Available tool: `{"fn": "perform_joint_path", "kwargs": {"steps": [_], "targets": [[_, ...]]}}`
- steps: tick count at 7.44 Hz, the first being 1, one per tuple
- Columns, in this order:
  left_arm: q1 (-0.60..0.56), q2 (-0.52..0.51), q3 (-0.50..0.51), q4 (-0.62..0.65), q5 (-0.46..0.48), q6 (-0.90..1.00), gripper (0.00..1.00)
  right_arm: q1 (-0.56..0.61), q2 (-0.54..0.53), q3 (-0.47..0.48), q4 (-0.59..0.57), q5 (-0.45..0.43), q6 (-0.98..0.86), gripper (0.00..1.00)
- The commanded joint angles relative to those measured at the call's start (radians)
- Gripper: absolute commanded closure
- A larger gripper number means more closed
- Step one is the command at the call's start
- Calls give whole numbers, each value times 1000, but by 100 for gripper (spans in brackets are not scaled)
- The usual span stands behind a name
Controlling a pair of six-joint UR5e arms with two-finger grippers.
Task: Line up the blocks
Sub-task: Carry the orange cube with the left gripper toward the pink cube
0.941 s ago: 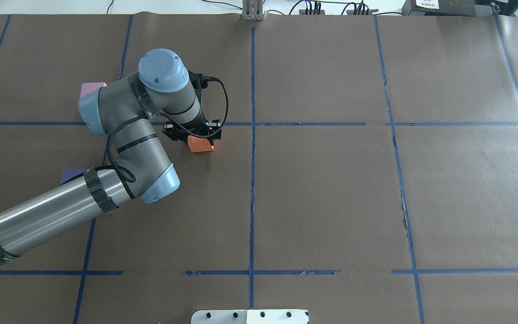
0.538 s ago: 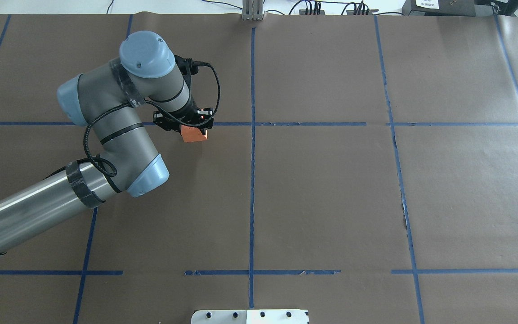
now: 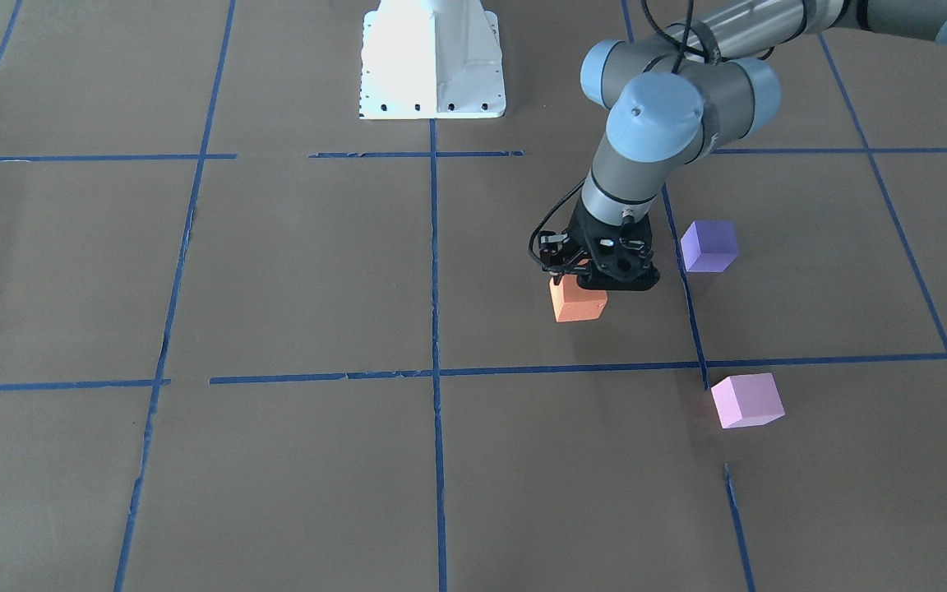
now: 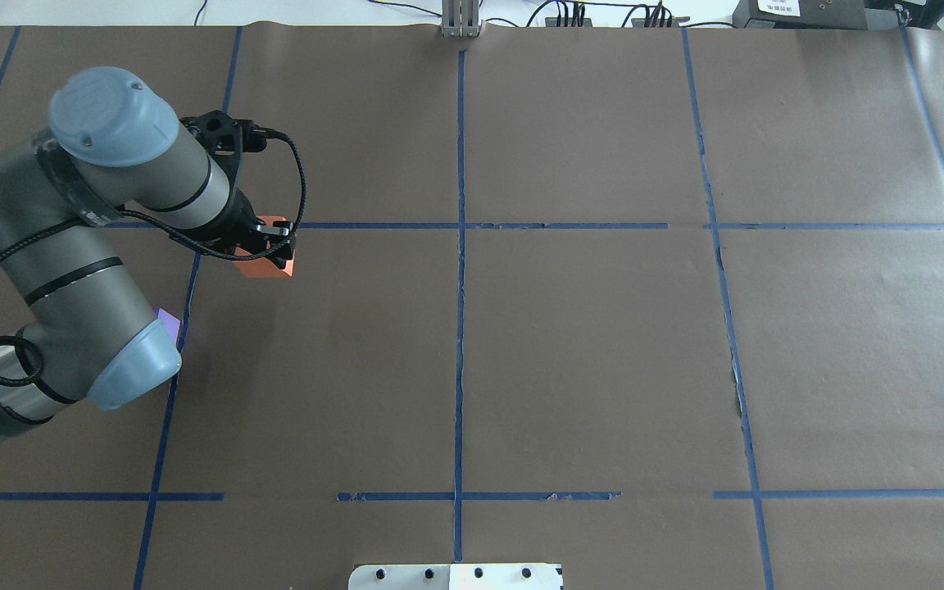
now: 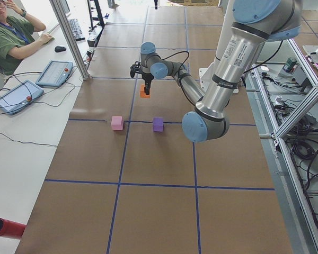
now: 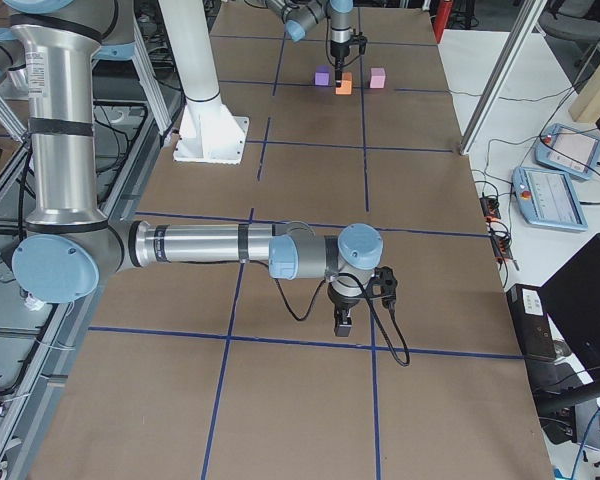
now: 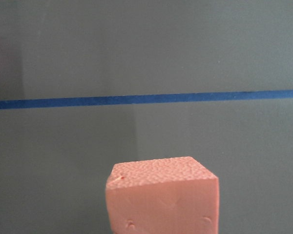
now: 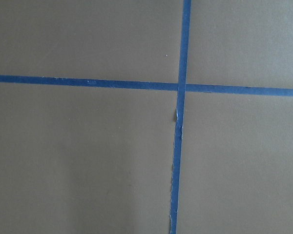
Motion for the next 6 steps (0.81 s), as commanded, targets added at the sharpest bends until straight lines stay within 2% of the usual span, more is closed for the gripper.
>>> {"fn": "perform_joint_path", "kwargs": {"steps": [1,2,3,6], "targets": [[-52,43,7,-4,2,83,100,0,0,0,0,0,0,0],[-75,38,82,-56,2,85,100,0,0,0,0,0,0,0],[-97,38,160,-167,-3,98,100,0,0,0,0,0,0,0],[-151,98,167,-180,-26,187,100,0,0,0,-1,0,0,0]]}}
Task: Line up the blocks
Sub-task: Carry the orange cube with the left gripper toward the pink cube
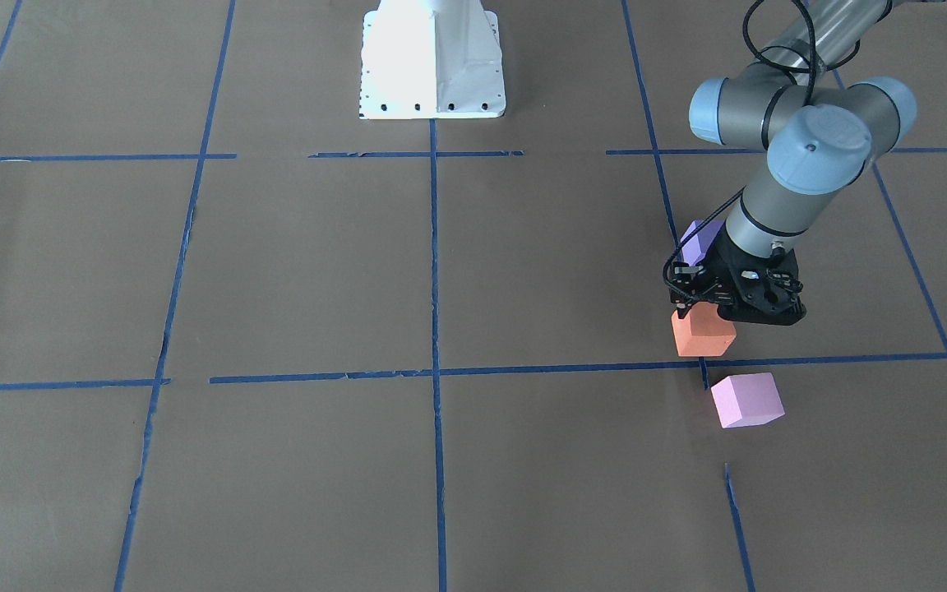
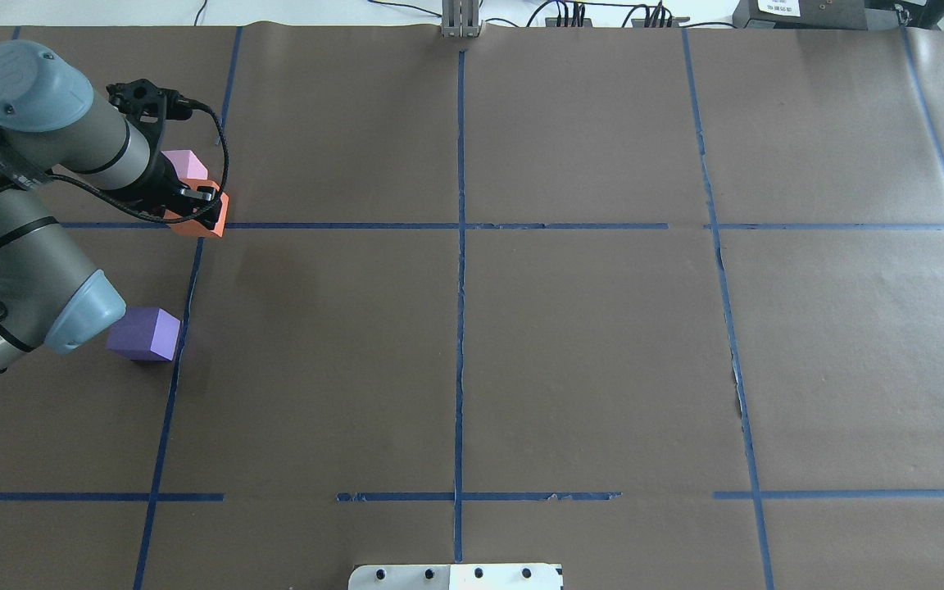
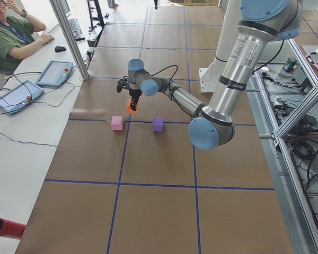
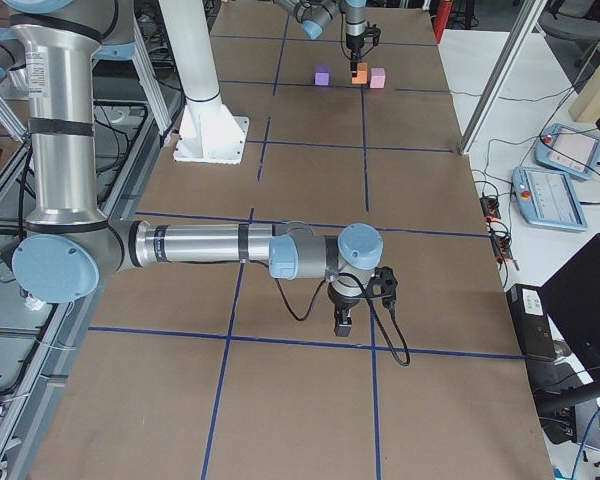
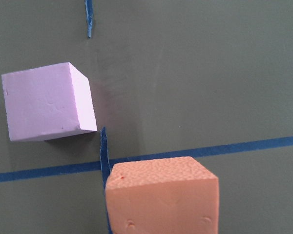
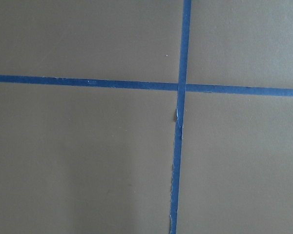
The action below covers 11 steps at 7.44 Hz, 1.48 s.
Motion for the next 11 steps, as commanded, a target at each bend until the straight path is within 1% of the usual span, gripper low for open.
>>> {"fn": "perform_joint_path", "kwargs": {"steps": [1,2,3,5,7,8,11], "targets": [[-36,42,9,2,-94,61,100,0,0,0,-1,0,0,0],[-47,51,14,5,-120,94,100,0,0,0,0,0,0,0],[-48,51,35,7,-123,94,100,0,0,0,0,0,0,0],[-71,50,90,16,-216,94,100,0,0,0,0,0,0,0],[-76,39,92,65,-237,95,100,0,0,0,-1,0,2,0],[-76,39,94,68,-252,94,100,0,0,0,0,0,2,0],[-68,30,117,63,-255,94,100,0,0,0,0,0,0,0]]}}
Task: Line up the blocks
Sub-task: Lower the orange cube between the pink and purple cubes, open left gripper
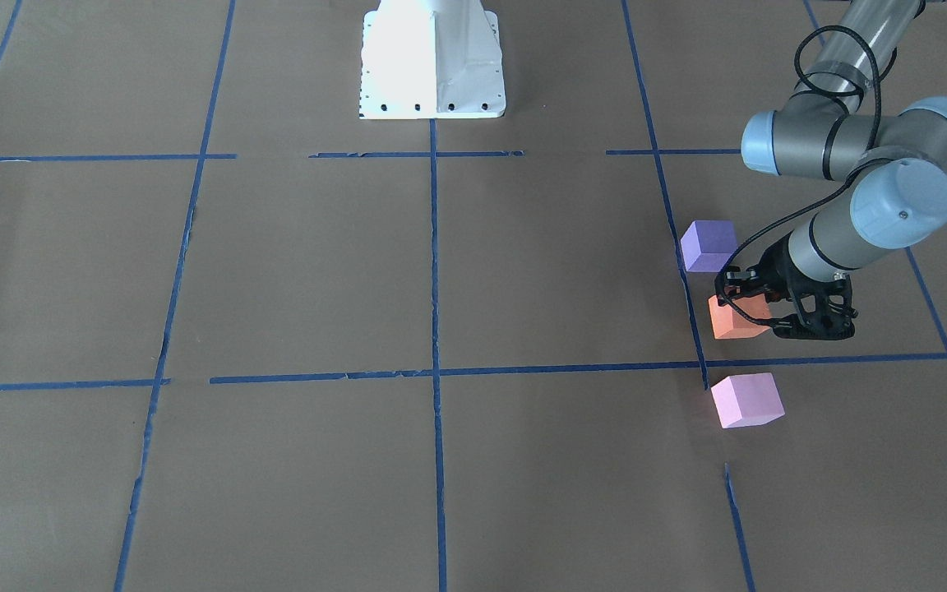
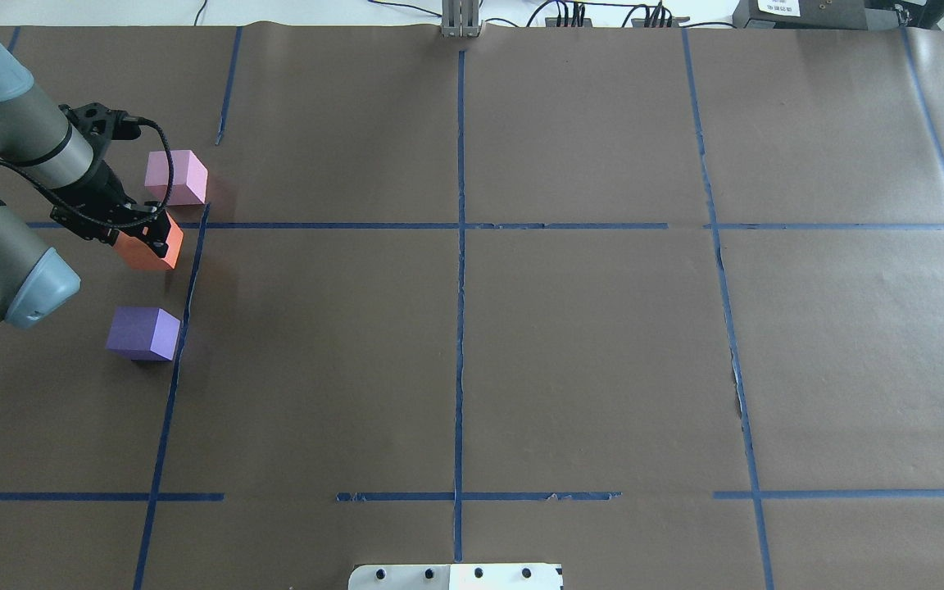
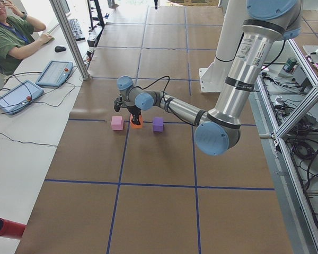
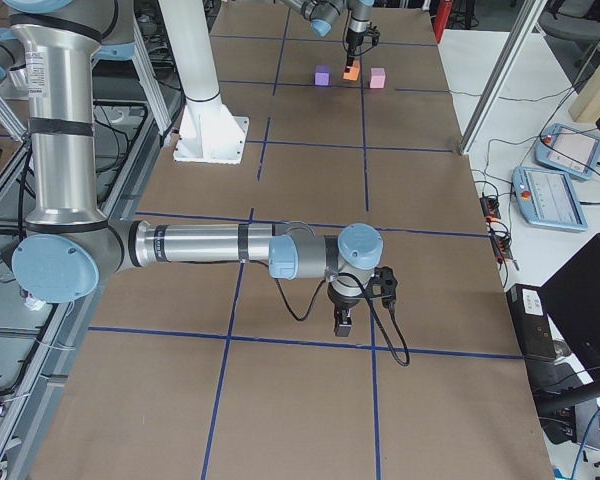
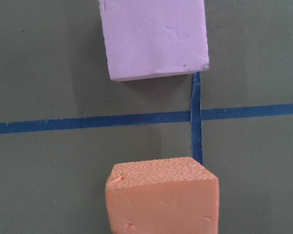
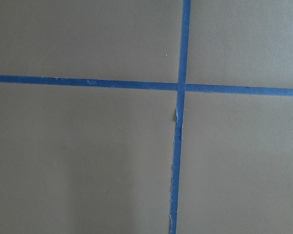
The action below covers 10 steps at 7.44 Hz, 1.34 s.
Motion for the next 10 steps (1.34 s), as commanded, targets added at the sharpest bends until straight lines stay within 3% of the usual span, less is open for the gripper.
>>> {"fn": "perform_joint_path", "kwargs": {"steps": [1,3,4,5,6,7,8,9,10], "targets": [[4,-6,10,-3,-2,0,100,0,0,0,1,0,-1,0],[7,-9,11,-4,-1,1,100,0,0,0,1,0,-1,0],[7,-9,15,-6,-2,1,94,0,0,0,1,0,-1,0],[12,-9,16,-9,-2,1,79,0,0,0,1,0,1,0],[13,-9,16,-9,-2,1,47,0,0,0,1,0,-1,0],[13,-9,16,-10,-2,1,29,0,0,0,1,0,-1,0],[19,-9,16,-10,-2,1,20,0,0,0,1,0,-1,0],[23,-11,15,-12,-2,1,1,0,0,0,1,0,1,0],[23,-9,15,-12,-2,1,0,0,0,0,1,0,-1,0]]}}
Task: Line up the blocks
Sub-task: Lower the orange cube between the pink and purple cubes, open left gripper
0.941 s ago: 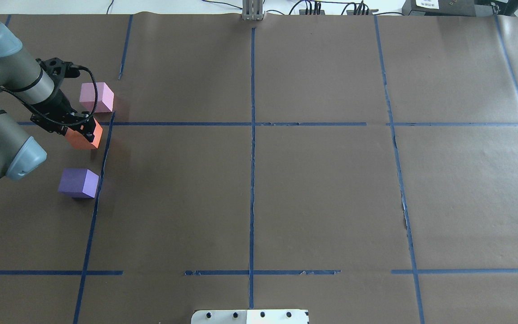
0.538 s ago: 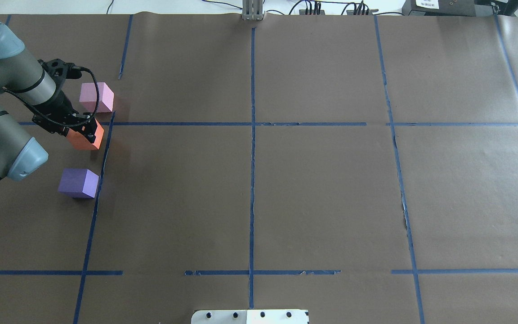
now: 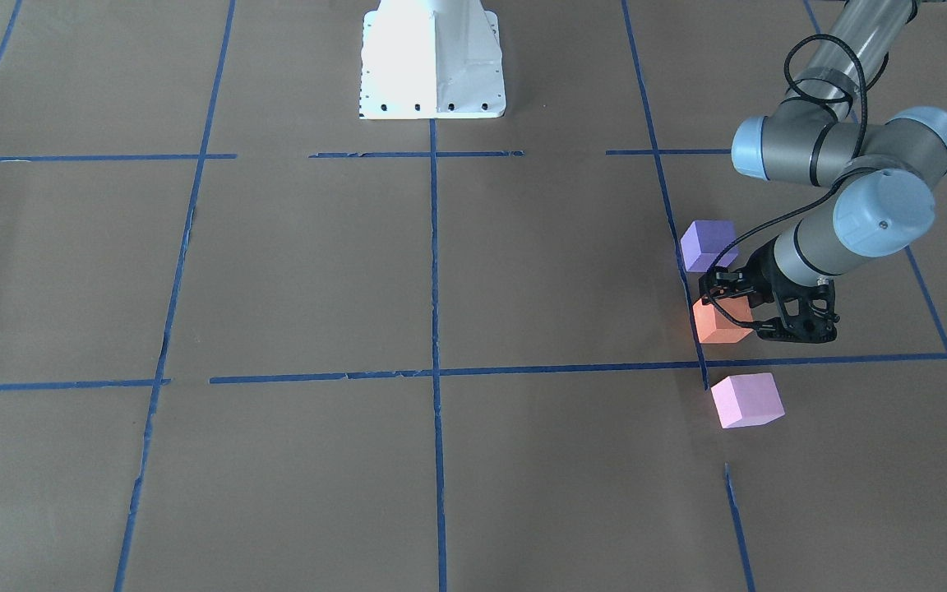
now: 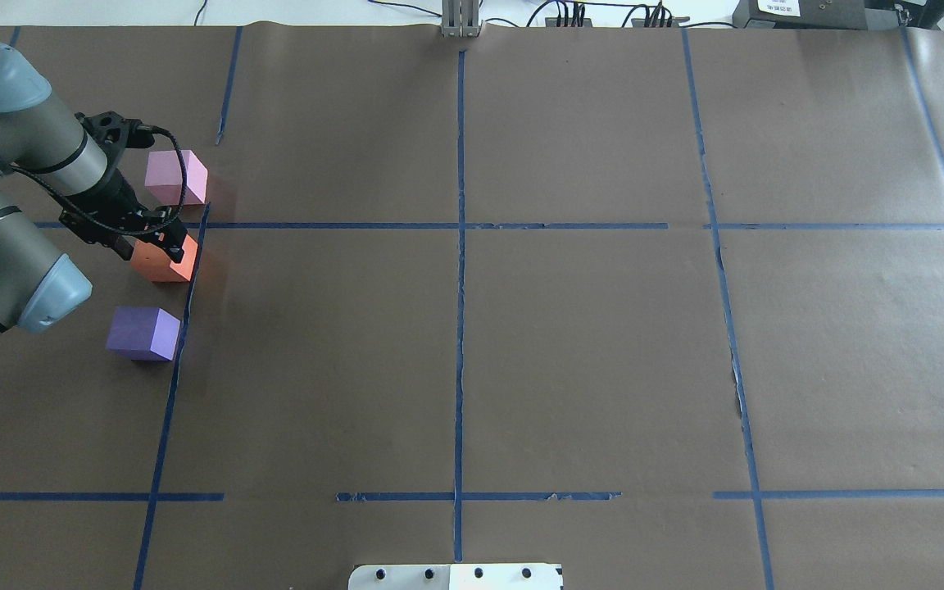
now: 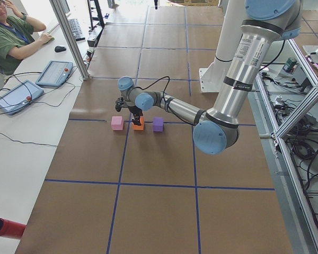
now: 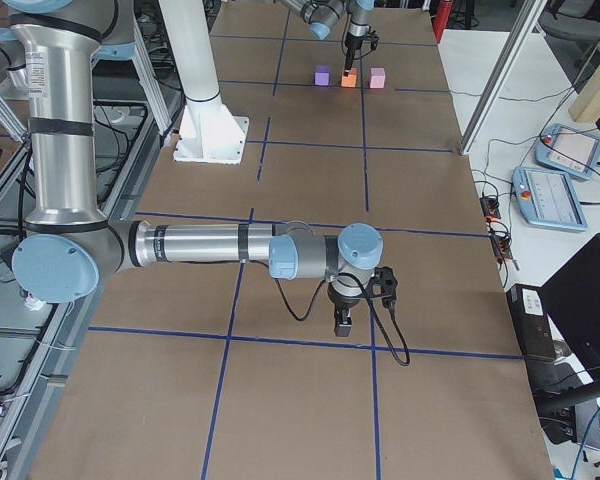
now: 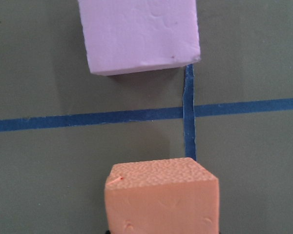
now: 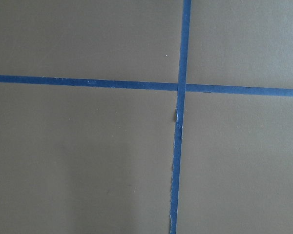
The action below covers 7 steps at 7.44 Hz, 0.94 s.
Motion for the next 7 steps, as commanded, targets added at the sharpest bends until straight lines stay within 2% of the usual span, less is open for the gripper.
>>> {"fn": "perform_joint_path", "kwargs": {"steps": [1,4,7], "targets": [[2,1,-2,-1,0,0,0,0,0,0,0,0,-1,0],[2,-2,-30,12,2,0,0,0,0,0,-2,0,1,0],[-79,30,-155,25,2,5,0,0,0,0,0,0,-1,0]]}}
